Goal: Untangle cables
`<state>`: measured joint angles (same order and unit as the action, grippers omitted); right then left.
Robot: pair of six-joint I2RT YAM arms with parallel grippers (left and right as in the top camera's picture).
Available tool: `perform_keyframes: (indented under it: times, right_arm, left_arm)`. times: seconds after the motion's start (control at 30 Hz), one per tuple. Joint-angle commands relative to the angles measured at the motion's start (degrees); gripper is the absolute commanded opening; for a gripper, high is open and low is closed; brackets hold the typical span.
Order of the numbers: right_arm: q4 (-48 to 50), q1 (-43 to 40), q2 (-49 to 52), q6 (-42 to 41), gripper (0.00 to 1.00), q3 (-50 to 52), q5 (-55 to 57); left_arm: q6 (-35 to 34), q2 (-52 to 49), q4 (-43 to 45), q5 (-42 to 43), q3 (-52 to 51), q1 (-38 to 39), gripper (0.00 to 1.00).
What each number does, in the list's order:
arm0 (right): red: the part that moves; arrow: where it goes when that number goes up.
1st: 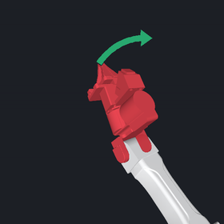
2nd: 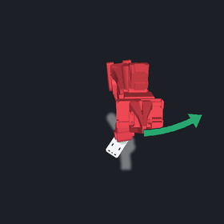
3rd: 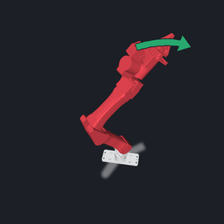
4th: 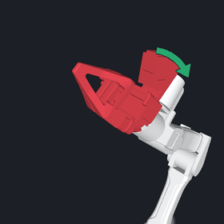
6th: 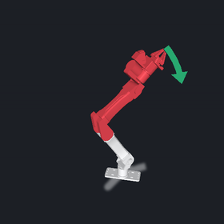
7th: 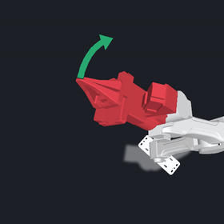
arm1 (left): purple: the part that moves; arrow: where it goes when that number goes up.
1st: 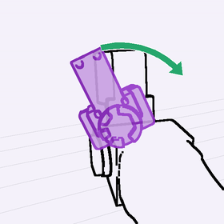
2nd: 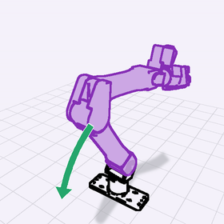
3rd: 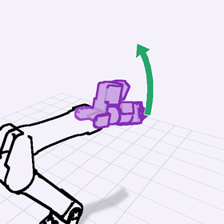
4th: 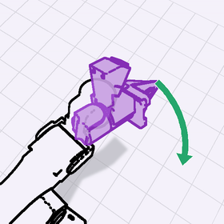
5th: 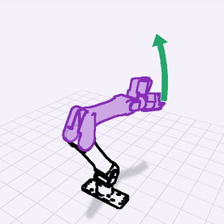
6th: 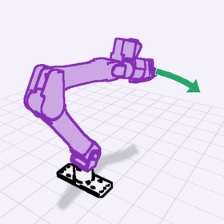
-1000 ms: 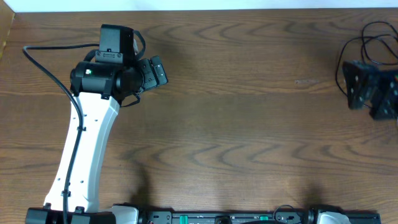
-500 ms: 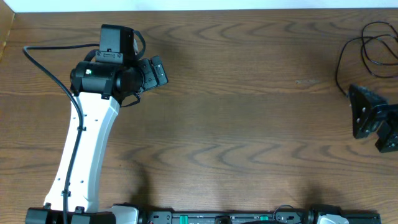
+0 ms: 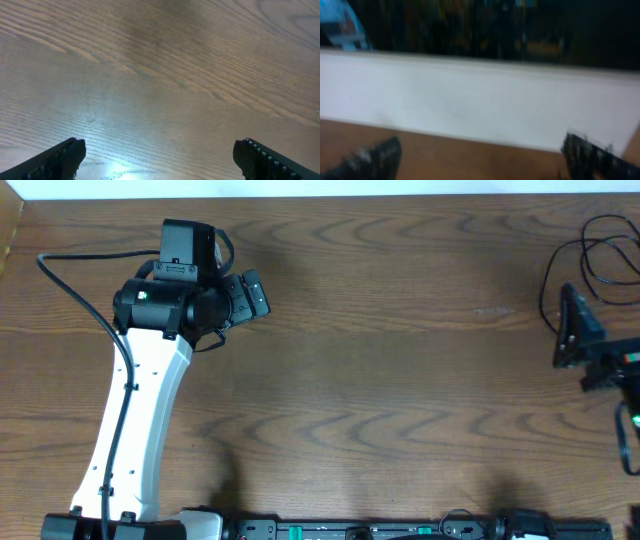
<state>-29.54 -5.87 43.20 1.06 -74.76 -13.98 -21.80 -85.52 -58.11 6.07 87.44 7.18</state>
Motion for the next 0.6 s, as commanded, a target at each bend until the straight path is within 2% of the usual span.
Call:
perform_keyframes:
  times: [0.0, 0.17, 0.37, 0.5, 0.57]
  right_arm:
    - [10.54, 0.28, -3.85, 0.35, 0.99, 11.85, 0.57]
    - [34.95, 0.28, -10.32, 0.31, 0.99, 31.76, 0.52]
    - [56.26, 0.28, -18.45, 0.33, 0.99, 53.35, 0.52]
    - [66.79, 0.35, -25.53, 0.33, 0.99, 67.08, 0.52]
    - [68.13, 0.59, -29.49, 0.31, 0.99, 71.8, 0.48]
  left_arm:
    - [0.57, -0.17, -0.13, -0.13, 0.0, -0.09, 0.99]
    - [0.57, -0.15, -0.13, -0.13, 0.0, -0.09, 0.99]
    - [0.57, -0.15, -0.13, -0.13, 0.0, -0.09, 0.99]
    - [0.57, -0.17, -0.13, -0.13, 0.0, -0.09, 0.99]
    - [0.57, -0.17, -0.13, -0.13, 0.0, -0.09, 0.99]
